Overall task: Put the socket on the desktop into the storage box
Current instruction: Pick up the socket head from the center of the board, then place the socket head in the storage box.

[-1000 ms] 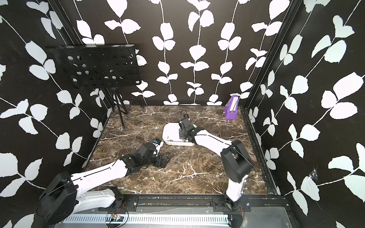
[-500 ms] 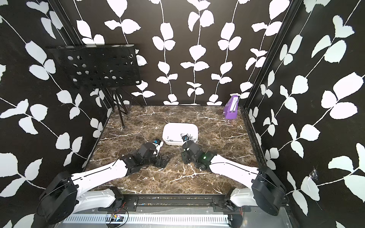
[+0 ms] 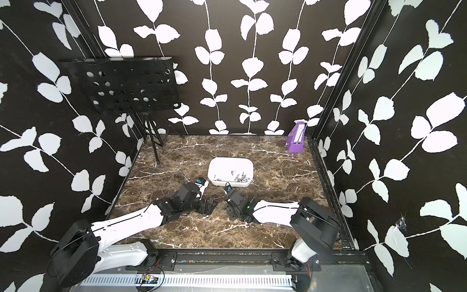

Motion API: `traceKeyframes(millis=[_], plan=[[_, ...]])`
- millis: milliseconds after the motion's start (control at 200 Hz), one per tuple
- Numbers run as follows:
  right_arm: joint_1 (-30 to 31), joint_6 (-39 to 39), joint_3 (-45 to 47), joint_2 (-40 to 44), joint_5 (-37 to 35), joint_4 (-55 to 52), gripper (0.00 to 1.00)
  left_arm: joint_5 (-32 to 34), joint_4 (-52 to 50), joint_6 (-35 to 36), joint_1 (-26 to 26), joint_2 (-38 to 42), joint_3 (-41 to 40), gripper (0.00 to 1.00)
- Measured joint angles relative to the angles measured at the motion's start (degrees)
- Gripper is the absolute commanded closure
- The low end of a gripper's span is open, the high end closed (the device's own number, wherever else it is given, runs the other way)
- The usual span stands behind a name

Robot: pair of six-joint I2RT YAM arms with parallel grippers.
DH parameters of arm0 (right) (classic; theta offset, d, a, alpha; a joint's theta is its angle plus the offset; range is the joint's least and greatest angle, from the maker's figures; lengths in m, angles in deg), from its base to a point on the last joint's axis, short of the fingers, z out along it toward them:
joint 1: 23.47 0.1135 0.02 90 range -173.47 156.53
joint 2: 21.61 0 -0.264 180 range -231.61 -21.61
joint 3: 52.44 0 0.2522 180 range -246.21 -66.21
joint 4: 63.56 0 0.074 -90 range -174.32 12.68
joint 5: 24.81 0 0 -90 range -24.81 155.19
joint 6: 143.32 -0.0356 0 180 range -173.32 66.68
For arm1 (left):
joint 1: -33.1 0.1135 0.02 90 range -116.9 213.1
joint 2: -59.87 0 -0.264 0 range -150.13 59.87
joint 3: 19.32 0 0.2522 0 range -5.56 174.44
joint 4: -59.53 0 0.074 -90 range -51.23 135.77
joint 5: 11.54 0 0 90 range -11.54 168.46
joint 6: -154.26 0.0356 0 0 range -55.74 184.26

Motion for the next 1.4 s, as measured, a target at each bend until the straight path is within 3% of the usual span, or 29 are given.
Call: traceKeyframes(millis=[720, 840, 975, 1095, 1205, 1400], plan=[[0.42, -0.96, -3.82, -6.88, -0.98, 2.58, 0.66, 1.14, -0.02, 0.0, 0.0, 1.09, 0.0, 0.06], [0.52, -1.07, -4.5, -7.43, -1.55, 2.51, 0.72, 1.4, -0.02, -0.02, 0.0, 1.18, 0.0, 0.06], [0.72, -1.2, -5.05, -7.93, -2.36, 2.51, 0.9, 1.68, -0.04, -0.02, 0.0, 1.25, 0.0, 0.06], [0.74, -1.09, -5.07, -7.5, -3.74, 1.51, 0.97, 1.88, -0.04, -0.02, 0.0, 1.51, 0.0, 0.06], [0.74, -1.14, -4.96, -3.54, -5.86, -1.9, 0.97, 2.19, -0.07, -0.02, 0.0, 1.95, 0.0, 0.06], [0.74, -1.16, -5.2, 15.26, -12.41, -7.26, 0.96, 2.86, -0.11, -0.02, 0.0, 2.34, 0.0, 0.06]])
